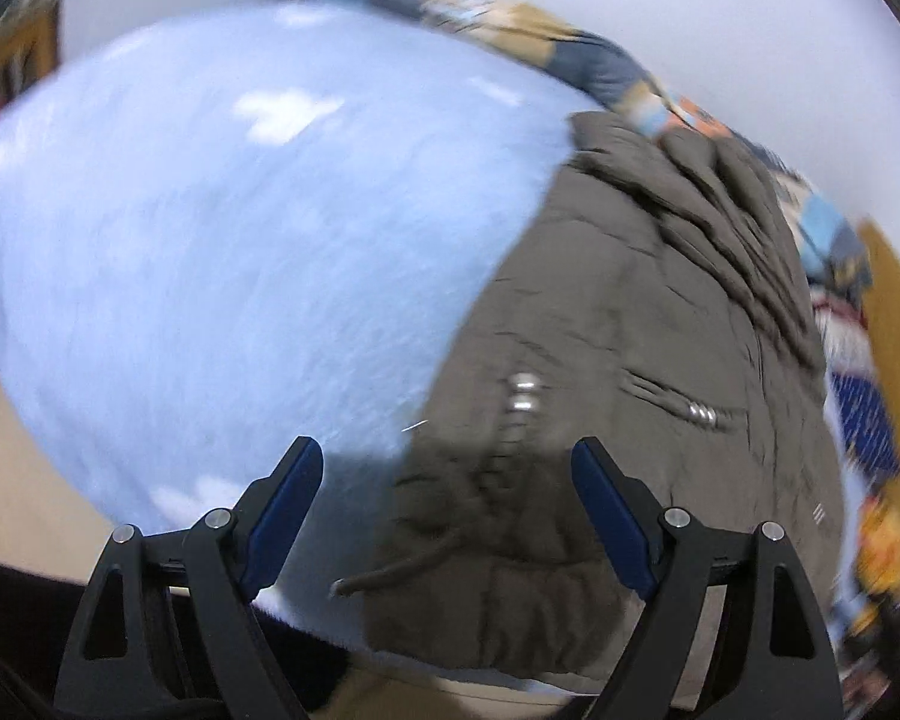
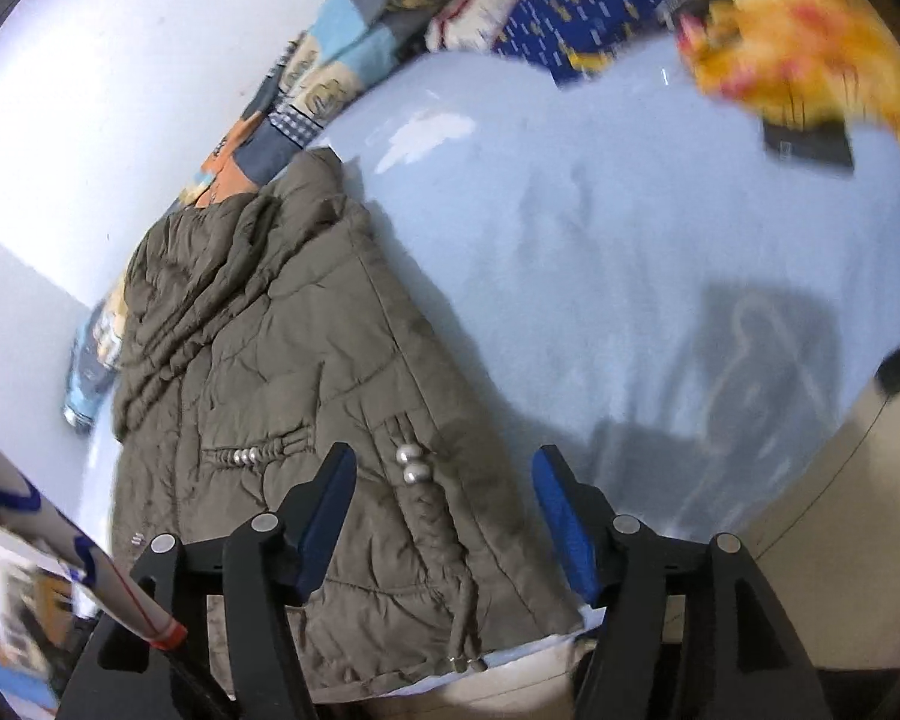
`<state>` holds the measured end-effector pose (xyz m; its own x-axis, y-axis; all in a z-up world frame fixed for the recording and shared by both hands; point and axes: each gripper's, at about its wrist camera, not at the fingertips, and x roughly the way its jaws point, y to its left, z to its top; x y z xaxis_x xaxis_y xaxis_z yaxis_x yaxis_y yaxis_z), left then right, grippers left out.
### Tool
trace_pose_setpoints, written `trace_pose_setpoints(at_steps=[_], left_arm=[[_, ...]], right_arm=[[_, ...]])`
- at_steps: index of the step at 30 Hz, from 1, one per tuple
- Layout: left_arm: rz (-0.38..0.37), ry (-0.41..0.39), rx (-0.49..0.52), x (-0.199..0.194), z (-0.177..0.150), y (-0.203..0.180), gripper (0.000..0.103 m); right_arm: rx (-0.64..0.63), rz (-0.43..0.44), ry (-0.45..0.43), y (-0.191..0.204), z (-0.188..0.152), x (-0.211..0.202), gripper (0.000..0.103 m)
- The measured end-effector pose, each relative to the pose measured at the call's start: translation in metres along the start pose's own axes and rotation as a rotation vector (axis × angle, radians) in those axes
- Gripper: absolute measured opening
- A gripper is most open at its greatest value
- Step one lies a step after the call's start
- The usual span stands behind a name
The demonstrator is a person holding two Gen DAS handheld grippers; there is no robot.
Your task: Fold large clothes
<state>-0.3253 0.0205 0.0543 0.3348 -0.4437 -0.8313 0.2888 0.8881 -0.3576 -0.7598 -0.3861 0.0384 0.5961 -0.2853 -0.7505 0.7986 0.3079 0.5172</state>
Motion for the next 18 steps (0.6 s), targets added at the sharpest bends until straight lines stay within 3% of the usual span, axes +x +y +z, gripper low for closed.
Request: trace_pose_setpoints(at_steps=[5,12,18], left_arm=[[-0.071,0.067,-0.129,0.012,0.001,0.022,0.084],[-0.172,0.129,-0.182,0.023,-0.006,0.027,0.084],[-0.202,0.170,-0.186,0.029,-0.015,0.022,0.084]], right_arm=[[0.062,0.037,0.058,-0.009,-0.003,0.016,0.066],[0.127,0.065,0.136,-0.022,-0.012,0.031,0.066],[0.104,0.124,0.195,-0.014,-0.025,0.036,0.070]])
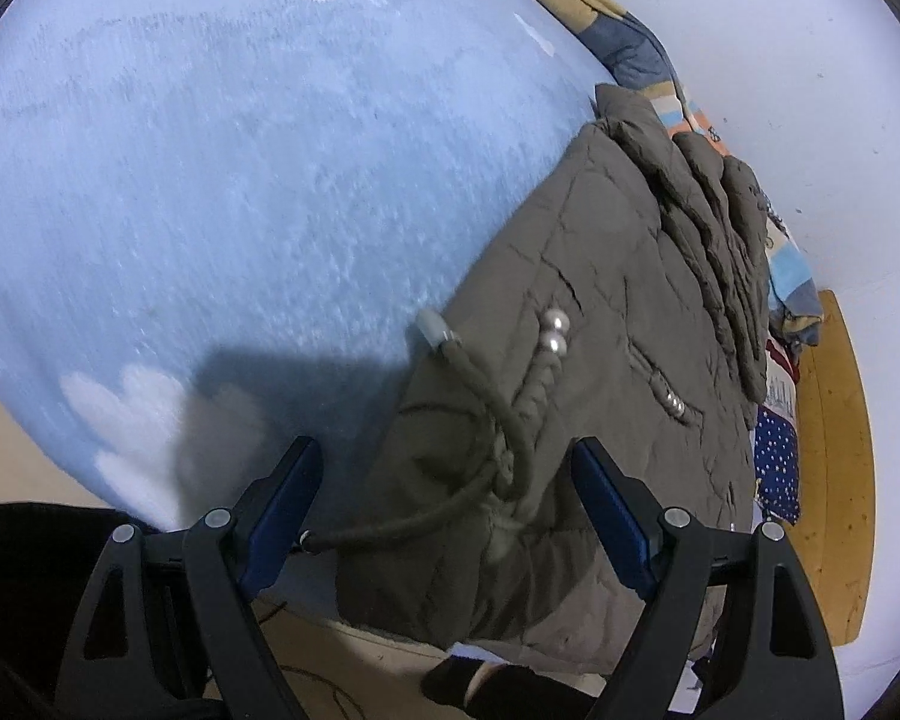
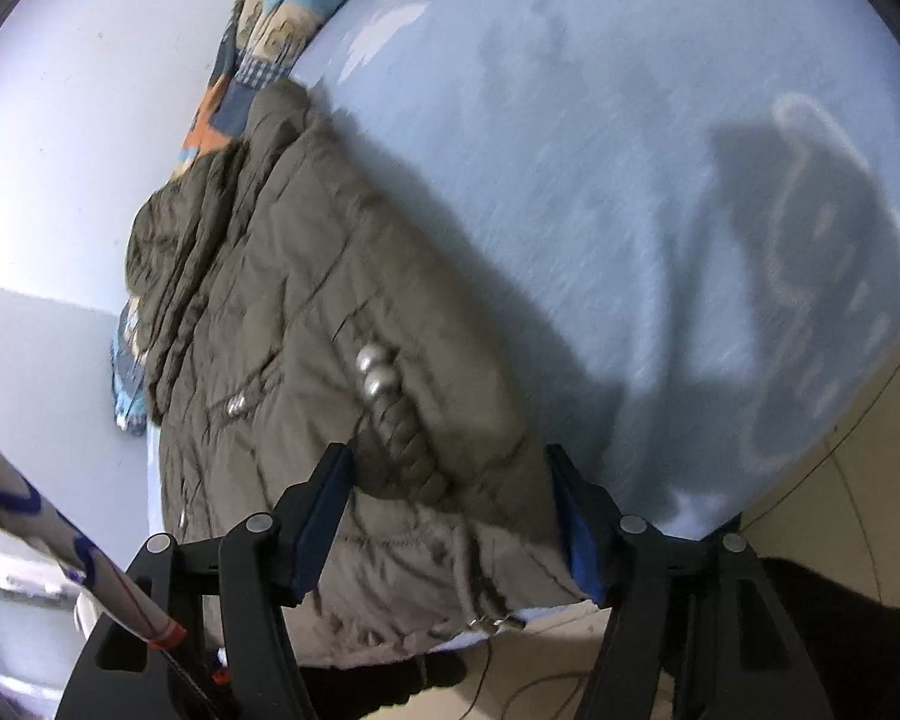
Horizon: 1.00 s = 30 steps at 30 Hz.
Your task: Fold large clothes
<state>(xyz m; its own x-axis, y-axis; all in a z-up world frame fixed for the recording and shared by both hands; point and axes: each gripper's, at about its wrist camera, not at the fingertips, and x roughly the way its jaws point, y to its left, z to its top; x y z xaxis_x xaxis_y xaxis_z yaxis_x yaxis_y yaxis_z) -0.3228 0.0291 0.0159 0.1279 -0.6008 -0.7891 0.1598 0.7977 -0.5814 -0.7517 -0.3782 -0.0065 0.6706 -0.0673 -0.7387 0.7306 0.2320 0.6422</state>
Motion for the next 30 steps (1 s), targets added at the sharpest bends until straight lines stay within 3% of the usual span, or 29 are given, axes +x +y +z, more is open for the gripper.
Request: trace_pose_setpoints(at_steps=[6,9,12,19,22,24,26,30], left_arm=[[0.004,0.038,0.073,0.006,-0.023,-0.016,0.084],[0.032,0.034,0.112,0.009,-0.031,-0.023,0.084],[0.037,0.013,0.099,0.010,-0.028,-0.021,0.084],[0.064,-0.001,0.143,0.016,-0.028,-0.027,0.084],[0.068,-0.037,0.189,0.011,-0.029,-0.034,0.078],[0.081,-0.064,0.227,0.006,-0.031,-0.039,0.071],[0.099,-0.082,0.255,0.005,-0.031,-0.042,0.069],[0.127,-0.072,0.266,0.012,-0.030,-0.040,0.069]], right_arm=[[-0.157,0.050,0.024,0.032,-0.021,0.001,0.069],[-0.205,-0.027,0.018,0.035,-0.029,0.003,0.067],[-0.133,-0.081,-0.011,0.019,-0.021,0.005,0.067],[0.077,0.042,0.033,-0.014,-0.021,0.017,0.069],[0.043,0.078,0.018,-0.003,-0.027,0.012,0.052],[-0.001,0.083,-0.037,0.008,-0.031,0.002,0.027],[-0.062,0.054,-0.088,0.018,-0.035,-0.006,0.023],[-0.048,0.017,-0.082,0.014,-0.032,0.002,0.027]])
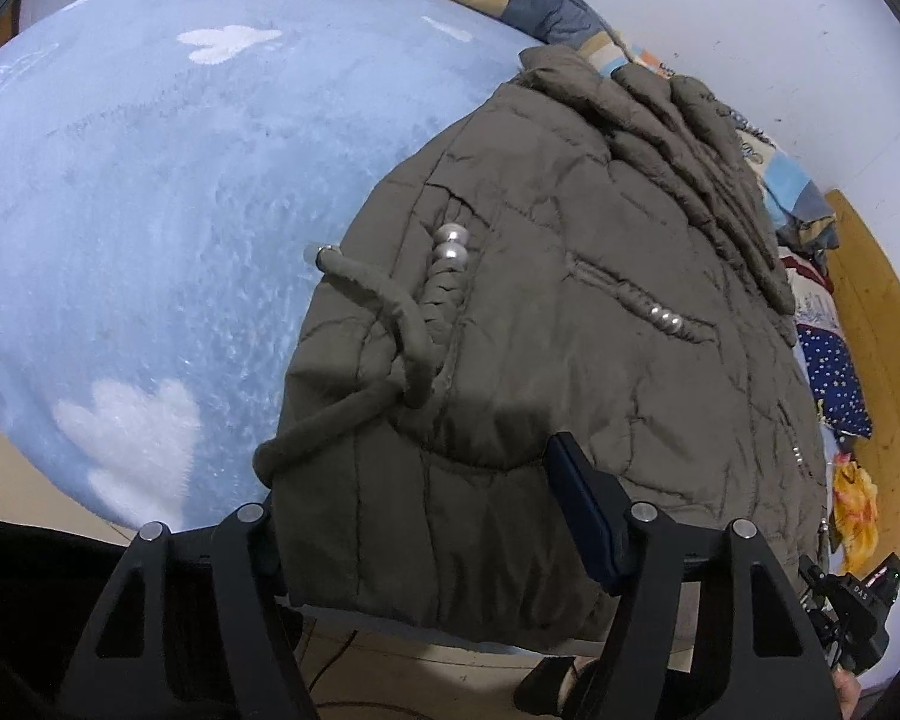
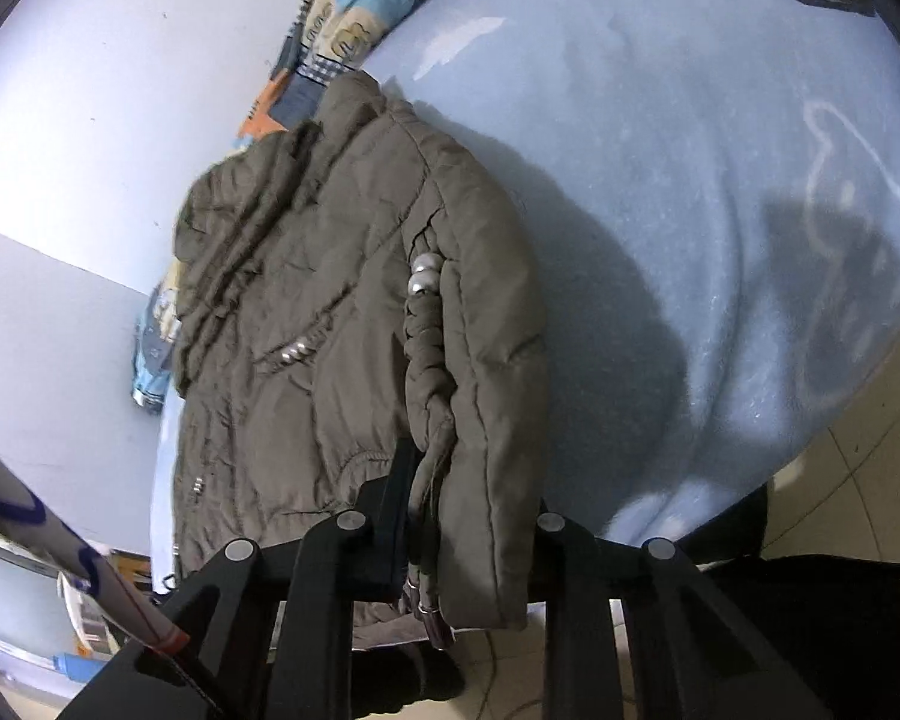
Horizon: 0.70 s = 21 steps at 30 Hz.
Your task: Fold large clothes
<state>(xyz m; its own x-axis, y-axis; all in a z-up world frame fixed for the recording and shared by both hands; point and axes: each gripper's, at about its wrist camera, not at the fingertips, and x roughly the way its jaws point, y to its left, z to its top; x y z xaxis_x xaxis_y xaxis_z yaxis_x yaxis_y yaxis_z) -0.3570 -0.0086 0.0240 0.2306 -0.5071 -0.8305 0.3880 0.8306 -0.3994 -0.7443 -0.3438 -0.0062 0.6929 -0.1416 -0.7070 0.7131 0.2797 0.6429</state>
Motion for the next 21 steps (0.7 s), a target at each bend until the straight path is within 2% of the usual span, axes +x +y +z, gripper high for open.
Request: trace_pose_setpoints(at_steps=[3,5,6,9,13,16,21], left_arm=[[0.025,0.010,0.004,0.006,0.000,-0.002,0.075],[0.040,0.004,0.022,0.007,-0.001,-0.005,0.075],[0.046,-0.007,0.034,0.005,-0.001,-0.007,0.075],[0.053,-0.045,0.070,-0.005,-0.002,-0.012,0.064],[0.103,-0.110,0.159,-0.016,-0.007,-0.027,0.050],[0.127,-0.115,0.187,-0.014,-0.007,-0.033,0.049],[0.133,-0.076,0.167,-0.003,-0.007,-0.028,0.049]], right_arm=[[0.024,-0.016,0.019,-0.005,0.004,0.010,0.032],[0.028,-0.016,0.025,-0.006,0.005,0.015,0.032],[0.030,-0.011,0.024,-0.007,0.005,0.015,0.029],[-0.041,-0.028,-0.011,0.004,0.003,0.003,0.017],[-0.189,-0.072,-0.085,0.031,-0.001,-0.015,0.015],[-0.246,-0.095,-0.102,0.040,-0.003,-0.017,0.015],[-0.202,-0.102,-0.062,0.030,-0.001,-0.006,0.015]])
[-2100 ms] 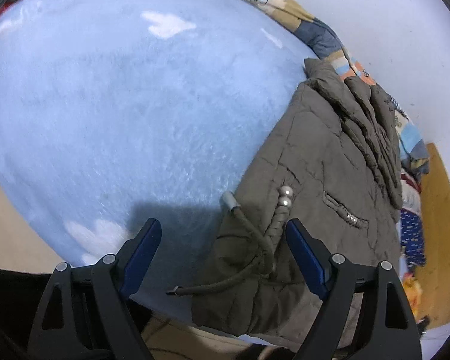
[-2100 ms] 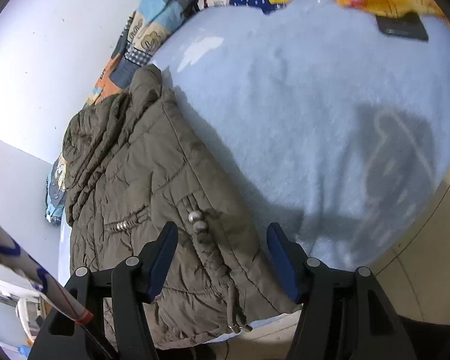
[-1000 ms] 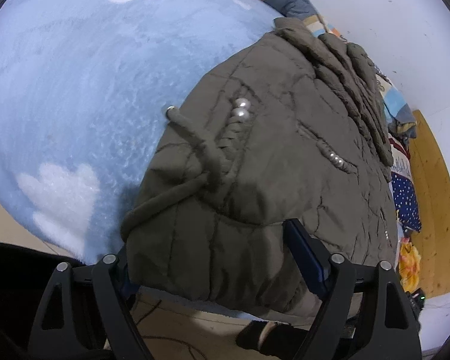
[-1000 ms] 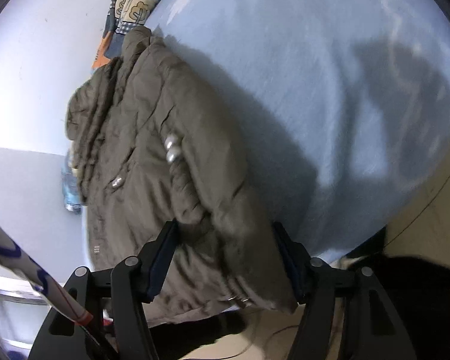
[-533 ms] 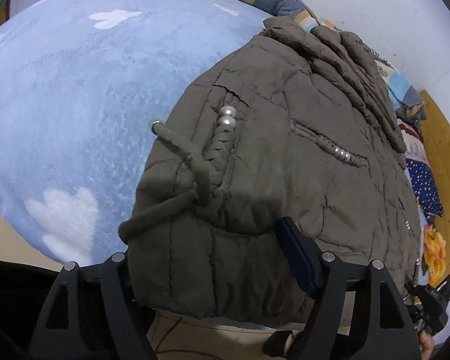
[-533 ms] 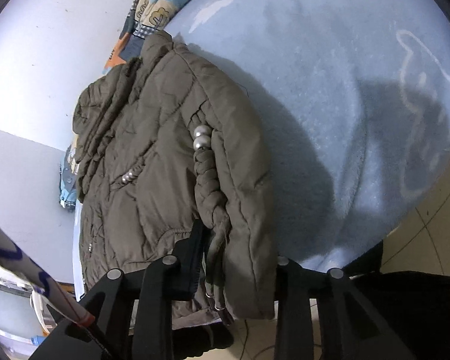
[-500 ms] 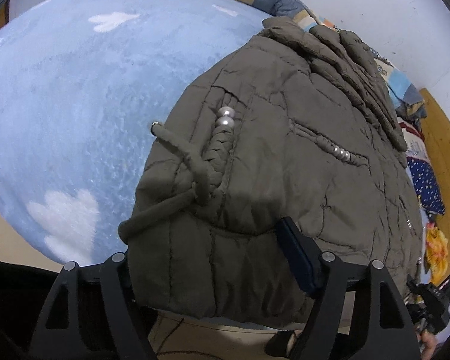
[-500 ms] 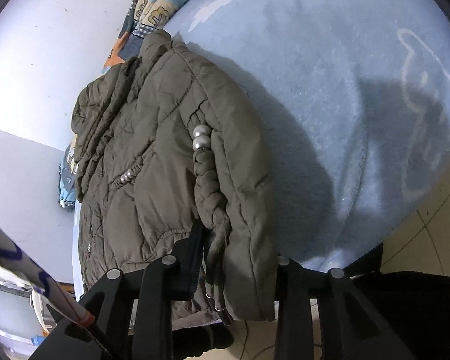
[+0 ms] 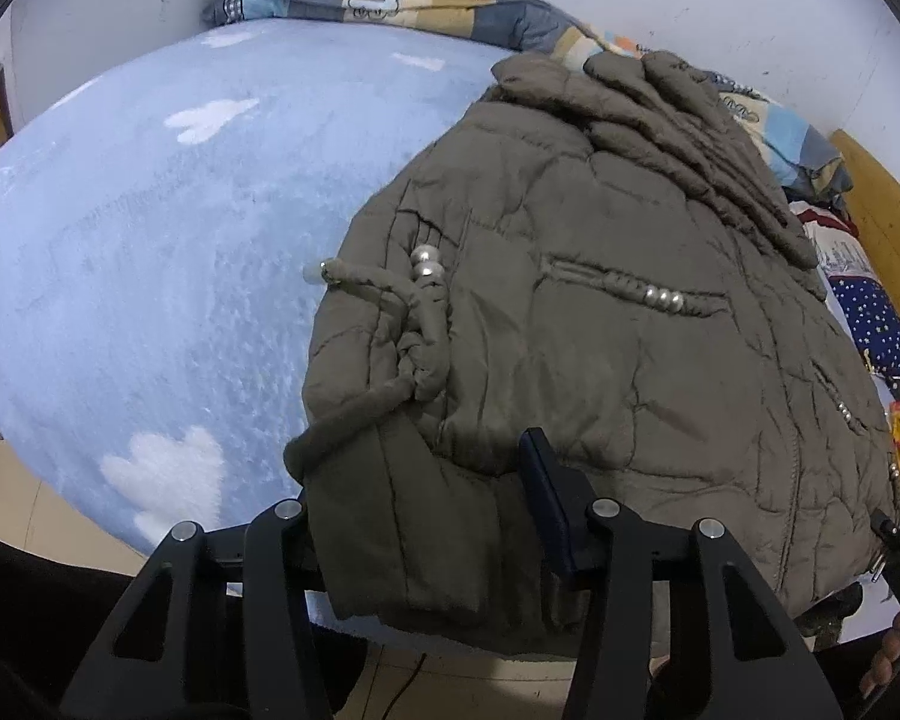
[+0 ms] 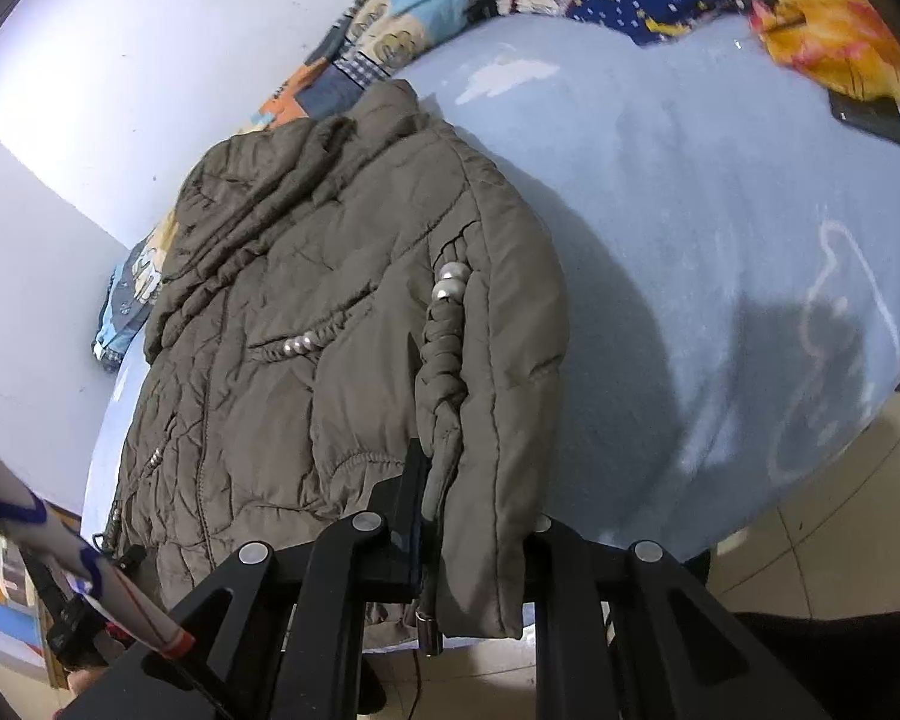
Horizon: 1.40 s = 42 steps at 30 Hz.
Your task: Fold large clothes
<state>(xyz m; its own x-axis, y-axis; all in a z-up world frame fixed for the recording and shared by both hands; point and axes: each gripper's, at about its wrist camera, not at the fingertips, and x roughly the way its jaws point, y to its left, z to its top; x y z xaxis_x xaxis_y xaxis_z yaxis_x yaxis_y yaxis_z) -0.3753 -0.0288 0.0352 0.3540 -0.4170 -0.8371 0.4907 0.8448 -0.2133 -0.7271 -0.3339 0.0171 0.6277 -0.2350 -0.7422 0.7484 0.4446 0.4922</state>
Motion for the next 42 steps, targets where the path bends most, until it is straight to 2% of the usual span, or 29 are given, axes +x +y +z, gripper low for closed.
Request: trace_pose_setpoints(at_steps=[10,13,16,18,21,23,28,33,42], left_arm=[[0.033,0.011,0.029,0.007,0.000,-0.004,0.052],[0.048,0.015,0.029,0.009,0.001,-0.005,0.057],[0.057,0.011,0.042,0.008,0.001,-0.007,0.058],[0.046,0.004,0.049,0.007,0.001,-0.008,0.051],[0.026,-0.022,0.057,0.000,0.001,-0.010,0.030],[0.016,-0.043,0.064,-0.006,0.003,-0.013,0.023],[-0.014,-0.144,0.114,-0.033,0.010,-0.022,0.019],[-0.033,-0.255,0.192,-0.064,0.021,-0.038,0.019],[-0.070,-0.291,0.187,-0.076,0.046,-0.038,0.019]], right_arm=[[0.025,-0.021,0.032,-0.004,-0.001,0.010,0.016],[0.037,-0.014,0.036,-0.005,-0.001,0.012,0.016],[0.039,-0.017,0.040,-0.005,-0.001,0.012,0.016],[0.039,-0.019,0.041,-0.005,0.000,0.012,0.016],[0.030,-0.009,0.028,-0.004,0.000,0.009,0.016],[0.009,-0.001,-0.005,-0.001,0.001,0.001,0.015],[-0.054,0.033,-0.097,0.012,0.004,-0.024,0.013],[-0.060,0.109,-0.146,0.020,0.015,-0.044,0.013],[-0.110,0.187,-0.203,0.046,0.044,-0.067,0.013]])
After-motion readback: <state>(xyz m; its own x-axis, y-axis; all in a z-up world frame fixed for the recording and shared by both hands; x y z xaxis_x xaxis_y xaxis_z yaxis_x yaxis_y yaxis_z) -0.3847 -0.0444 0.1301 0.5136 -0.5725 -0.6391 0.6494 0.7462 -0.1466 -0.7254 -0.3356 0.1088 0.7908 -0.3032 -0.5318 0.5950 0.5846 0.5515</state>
